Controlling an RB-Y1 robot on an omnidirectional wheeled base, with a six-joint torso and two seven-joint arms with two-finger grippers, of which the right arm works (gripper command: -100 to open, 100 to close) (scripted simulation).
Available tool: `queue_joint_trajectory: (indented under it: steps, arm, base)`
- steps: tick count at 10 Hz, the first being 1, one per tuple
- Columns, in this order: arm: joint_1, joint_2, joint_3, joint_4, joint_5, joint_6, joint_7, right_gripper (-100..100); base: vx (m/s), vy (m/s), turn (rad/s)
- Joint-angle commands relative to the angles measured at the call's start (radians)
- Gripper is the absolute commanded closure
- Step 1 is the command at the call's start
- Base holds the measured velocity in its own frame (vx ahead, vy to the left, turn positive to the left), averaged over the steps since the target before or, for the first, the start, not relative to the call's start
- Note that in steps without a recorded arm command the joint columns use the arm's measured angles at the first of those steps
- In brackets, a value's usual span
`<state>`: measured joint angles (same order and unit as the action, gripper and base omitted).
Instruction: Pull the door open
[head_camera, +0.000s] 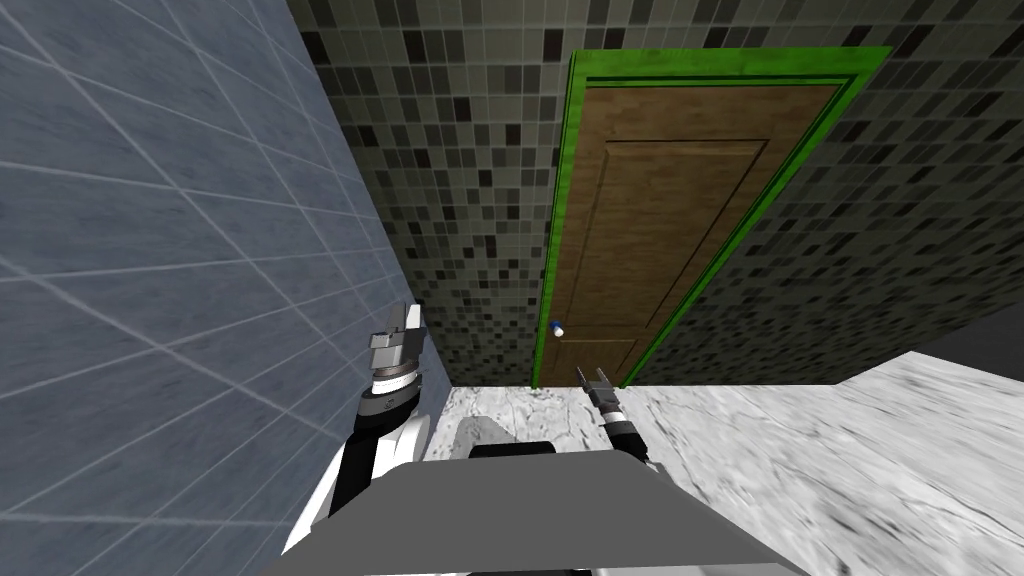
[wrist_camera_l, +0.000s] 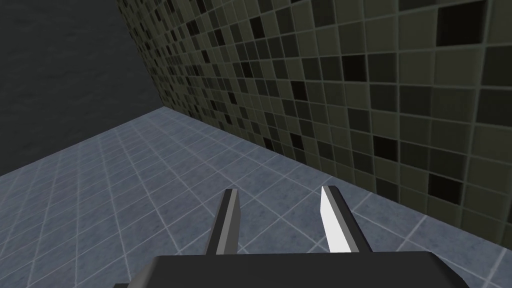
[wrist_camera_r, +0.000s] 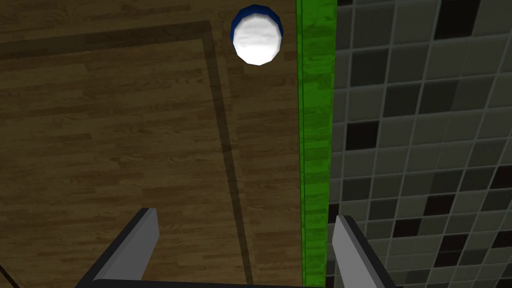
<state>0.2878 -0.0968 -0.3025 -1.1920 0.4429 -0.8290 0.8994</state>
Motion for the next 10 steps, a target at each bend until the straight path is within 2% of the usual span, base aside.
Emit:
queue_joint_trajectory:
  steps: [1,5,9,10]
  arm:
    - [-0.012,0.001,-0.011,0.042,0.008,-0.018,0.026,-100]
    - [-0.023,0.003,-0.033,0.111,0.030,-0.046,0.079,-100]
    - [-0.037,0.008,-0.059,0.195,0.057,-0.080,0.144,-100]
    - [-0.038,0.009,-0.062,0.204,0.059,-0.084,0.151,-100]
  base:
    - [0.116,0.024,-0.004]
    - [0.100,0.008,-0.007]
    - [0.172,0.022,-0.005]
    - [0.170,0.033,-0.009]
